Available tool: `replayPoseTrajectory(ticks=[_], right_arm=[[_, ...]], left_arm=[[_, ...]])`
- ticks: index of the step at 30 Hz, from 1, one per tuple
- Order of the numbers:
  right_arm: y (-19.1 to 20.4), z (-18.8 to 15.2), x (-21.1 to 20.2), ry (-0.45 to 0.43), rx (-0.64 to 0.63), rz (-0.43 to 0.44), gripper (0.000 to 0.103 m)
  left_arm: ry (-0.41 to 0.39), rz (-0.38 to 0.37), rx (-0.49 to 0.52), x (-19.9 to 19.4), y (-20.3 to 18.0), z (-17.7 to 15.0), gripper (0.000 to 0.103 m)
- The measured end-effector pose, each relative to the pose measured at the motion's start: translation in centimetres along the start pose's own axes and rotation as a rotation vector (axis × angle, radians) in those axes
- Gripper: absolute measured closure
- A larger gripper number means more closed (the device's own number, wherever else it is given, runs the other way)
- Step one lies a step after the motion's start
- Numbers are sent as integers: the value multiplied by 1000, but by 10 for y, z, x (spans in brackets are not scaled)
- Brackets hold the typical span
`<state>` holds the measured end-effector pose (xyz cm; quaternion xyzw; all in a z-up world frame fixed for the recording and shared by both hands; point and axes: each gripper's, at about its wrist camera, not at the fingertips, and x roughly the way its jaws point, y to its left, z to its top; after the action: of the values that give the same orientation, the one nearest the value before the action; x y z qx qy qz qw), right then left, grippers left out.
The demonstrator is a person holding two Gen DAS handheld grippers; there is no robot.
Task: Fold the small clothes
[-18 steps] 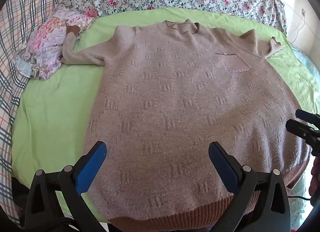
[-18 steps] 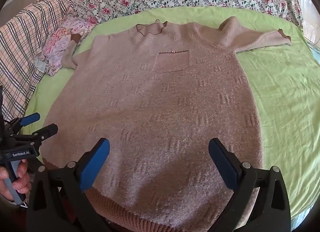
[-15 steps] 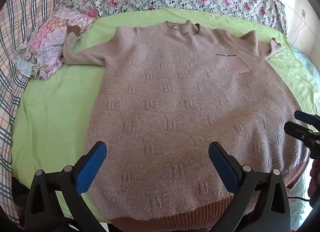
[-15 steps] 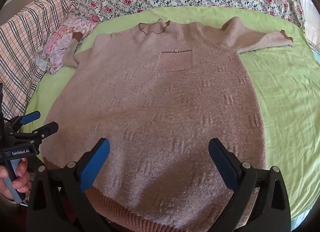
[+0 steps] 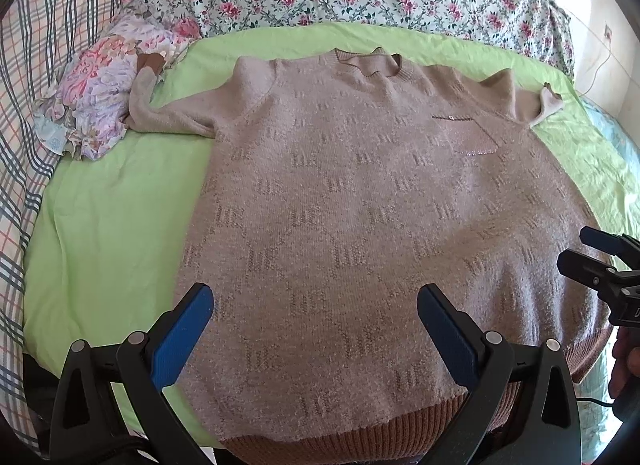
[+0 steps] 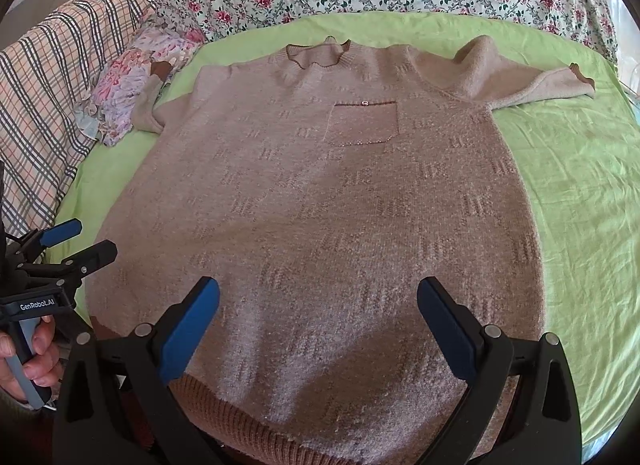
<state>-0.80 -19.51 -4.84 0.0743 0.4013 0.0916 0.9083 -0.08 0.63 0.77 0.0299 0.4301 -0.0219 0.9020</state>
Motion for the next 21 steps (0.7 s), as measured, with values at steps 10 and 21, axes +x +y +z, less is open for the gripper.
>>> replayPoseTrajectory(ticks=[10,21], right_arm=[[8,1,0,15,6,18,4],[11,5,1,39,-14,-30,4]], left_arm=[[21,-6,-14,0,5,2,1],[22,1,-18,1,6,4,1]])
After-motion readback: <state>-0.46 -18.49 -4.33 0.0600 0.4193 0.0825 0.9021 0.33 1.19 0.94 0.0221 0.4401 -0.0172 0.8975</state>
